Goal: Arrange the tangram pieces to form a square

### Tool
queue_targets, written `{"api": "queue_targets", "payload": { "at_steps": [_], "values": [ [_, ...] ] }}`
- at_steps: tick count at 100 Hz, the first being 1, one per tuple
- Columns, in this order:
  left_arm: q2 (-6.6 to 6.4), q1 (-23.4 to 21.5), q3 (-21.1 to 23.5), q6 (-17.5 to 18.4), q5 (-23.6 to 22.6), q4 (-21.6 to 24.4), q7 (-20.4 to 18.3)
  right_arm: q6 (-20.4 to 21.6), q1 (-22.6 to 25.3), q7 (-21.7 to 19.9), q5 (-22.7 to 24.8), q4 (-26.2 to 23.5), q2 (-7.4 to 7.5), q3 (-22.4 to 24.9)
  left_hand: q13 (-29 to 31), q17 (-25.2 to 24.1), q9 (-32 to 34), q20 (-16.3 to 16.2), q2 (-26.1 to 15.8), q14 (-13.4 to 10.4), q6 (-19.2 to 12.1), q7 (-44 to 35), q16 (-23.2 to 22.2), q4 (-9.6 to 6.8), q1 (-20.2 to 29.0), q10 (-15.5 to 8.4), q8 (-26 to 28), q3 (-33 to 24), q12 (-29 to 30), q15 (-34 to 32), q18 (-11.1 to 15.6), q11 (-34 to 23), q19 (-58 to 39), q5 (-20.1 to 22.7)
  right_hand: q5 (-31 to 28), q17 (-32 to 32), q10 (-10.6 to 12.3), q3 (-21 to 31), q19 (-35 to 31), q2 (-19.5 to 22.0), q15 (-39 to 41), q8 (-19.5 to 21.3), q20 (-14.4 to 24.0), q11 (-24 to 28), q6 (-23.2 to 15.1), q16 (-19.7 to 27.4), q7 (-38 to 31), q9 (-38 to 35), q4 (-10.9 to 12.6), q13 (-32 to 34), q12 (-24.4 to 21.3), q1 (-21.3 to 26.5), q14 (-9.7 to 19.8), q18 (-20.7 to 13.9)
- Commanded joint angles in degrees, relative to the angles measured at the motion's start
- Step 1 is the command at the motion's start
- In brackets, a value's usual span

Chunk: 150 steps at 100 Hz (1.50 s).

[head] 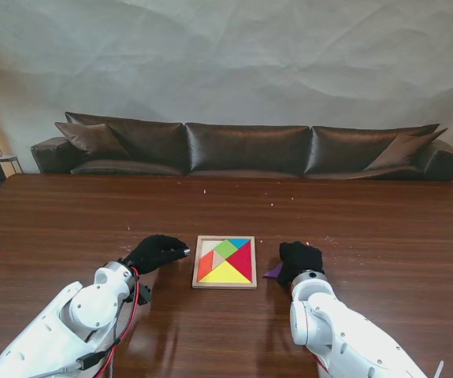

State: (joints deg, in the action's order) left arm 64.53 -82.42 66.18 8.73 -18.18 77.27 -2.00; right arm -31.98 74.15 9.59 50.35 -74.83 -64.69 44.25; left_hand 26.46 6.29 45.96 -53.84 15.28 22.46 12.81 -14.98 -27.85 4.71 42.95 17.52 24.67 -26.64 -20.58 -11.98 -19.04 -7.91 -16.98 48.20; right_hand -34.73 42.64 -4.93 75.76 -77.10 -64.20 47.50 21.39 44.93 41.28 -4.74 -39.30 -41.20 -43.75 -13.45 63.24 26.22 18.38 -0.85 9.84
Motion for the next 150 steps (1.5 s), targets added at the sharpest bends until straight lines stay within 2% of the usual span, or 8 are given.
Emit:
{"api": "queue_targets", "payload": {
  "at_steps": [1,25,33,70,90,111,133,150],
  "values": [
    [0.08,-0.2,0.1,-0.1,0.1,0.5,-1.1,0.2,0.3,-0.6,-0.1,1.0,-0.3,-0.5,-0.9,0.2,0.7,-1.1,-2.6,0.5,-0.1,0.0,-0.7,-1.44,1.2,0.4,0.3,1.2,0.3,-0.8,0.0,0.5,-0.2,1.1,-1.8,-1.7,0.6,1.6,-2.1,-1.1,0.8,0.0,-0.6,1.1,-0.9,-0.1,-1.6,-1.5,0.8,2.5,-0.7,2.6,0.4,0.7],
    [0.07,-0.4,0.3,-0.2,0.1,0.6,-1.1,0.7,-0.2,-0.4,-0.5,1.9,-0.4,-1.4,-0.9,0.1,0.7,-1.1,-2.6,0.5,-0.1,0.0,-0.7,-1.44,1.2,0.5,0.3,1.2,0.3,-0.8,0.0,0.5,-0.2,1.0,-4.1,-0.8,1.0,2.1,-2.4,-2.5,0.9,1.8,-0.9,1.2,-1.2,-0.2,-3.3,-3.3,0.7,4.0,-0.6,2.9,1.3,0.7],
    [0.06,-0.4,0.3,-0.3,0.1,0.7,-1.2,0.9,-0.2,0.0,-0.6,2.2,-0.48,-1.4,-0.9,0.1,0.8,-1.1,-2.6,0.6,-0.1,0.1,-0.7,-1.44,1.2,0.5,0.3,1.2,0.3,-0.8,0.0,0.5,-0.2,1.0,-5.3,-0.2,1.1,2.5,-2.6,-3.3,0.9,3.6,-1.0,1.1,-1.1,-0.2,-5.1,-4.4,0.6,4.7,-0.6,3.3,1.4,0.5],
    [0.04,-0.6,0.4,-0.2,0.0,0.9,-1.2,1.7,-0.3,0.9,-0.5,2.9,-0.57,-2.0,-0.9,0.2,0.7,-1.1,-2.7,0.5,-0.1,0.1,-0.7,-1.44,1.2,0.4,0.3,1.2,0.3,-0.8,0.0,0.5,-0.2,1.0,-5.4,1.8,1.1,4.4,-3.8,-10.0,-1.0,14.6,-1.1,0.7,-1.9,-0.2,-12.6,-4.2,0.1,5.3,-1.0,4.8,2.6,-1.7],
    [0.01,-0.8,0.6,-0.4,0.0,1.2,-1.2,2.1,-0.2,1.0,-0.2,3.0,-0.48,-2.0,-0.8,0.2,0.7,-1.1,-2.6,0.6,-0.1,0.0,-0.7,-1.44,1.2,0.4,0.3,1.2,0.3,-0.8,-0.1,0.5,-0.2,1.0,-5.9,0.2,-0.2,4.9,-3.7,-10.9,-1.7,21.8,-0.6,0.1,-3.6,0.0,-18.3,-1.4,-0.1,2.5,-2.0,4.5,1.2,-1.9],
    [0.01,-1.1,0.7,-0.6,-0.1,1.5,-1.2,3.3,-0.1,1.3,-0.4,3.3,-0.48,-2.0,-0.8,0.1,0.8,-1.1,-2.6,0.7,-0.1,0.0,-0.7,-1.44,1.2,0.4,0.3,1.1,0.3,-0.8,0.0,0.5,-0.2,1.0,-6.8,-0.5,-1.6,5.5,-3.7,-12.6,-3.3,28.7,-0.2,-2.8,-5.9,1.1,-23.9,-1.9,-0.4,0.3,-5.5,3.9,-0.6,-1.2],
    [-0.04,-1.3,0.9,-0.7,0.0,1.8,-1.4,4.5,0.1,0.6,-1.3,3.2,-0.42,-1.7,-0.8,0.1,0.8,-1.1,-2.7,0.6,0.0,0.1,-0.7,-1.43,1.2,0.4,0.3,1.2,0.3,-0.8,0.0,0.5,-0.2,1.0,-10.6,1.9,-2.2,6.1,-5.2,-14.2,-4.6,34.5,0.4,-7.9,-7.3,1.4,-29.4,-8.1,-0.4,3.0,-8.6,4.8,-0.3,-1.1],
    [-0.1,-1.4,1.0,-0.8,0.0,2.0,-1.7,6.0,0.2,-0.6,-2.4,3.0,-0.25,-1.4,-0.7,0.0,0.8,-1.0,-2.7,0.8,-0.1,0.1,-0.7,-1.44,1.3,0.5,0.3,1.3,0.3,-0.8,-0.1,0.5,-0.1,1.0,-14.4,5.8,-0.3,6.2,-6.4,-14.3,-3.7,36.6,0.7,-9.5,-7.4,0.6,-32.0,-14.7,-0.1,8.5,-9.6,7.3,2.2,-1.2]
  ]
}}
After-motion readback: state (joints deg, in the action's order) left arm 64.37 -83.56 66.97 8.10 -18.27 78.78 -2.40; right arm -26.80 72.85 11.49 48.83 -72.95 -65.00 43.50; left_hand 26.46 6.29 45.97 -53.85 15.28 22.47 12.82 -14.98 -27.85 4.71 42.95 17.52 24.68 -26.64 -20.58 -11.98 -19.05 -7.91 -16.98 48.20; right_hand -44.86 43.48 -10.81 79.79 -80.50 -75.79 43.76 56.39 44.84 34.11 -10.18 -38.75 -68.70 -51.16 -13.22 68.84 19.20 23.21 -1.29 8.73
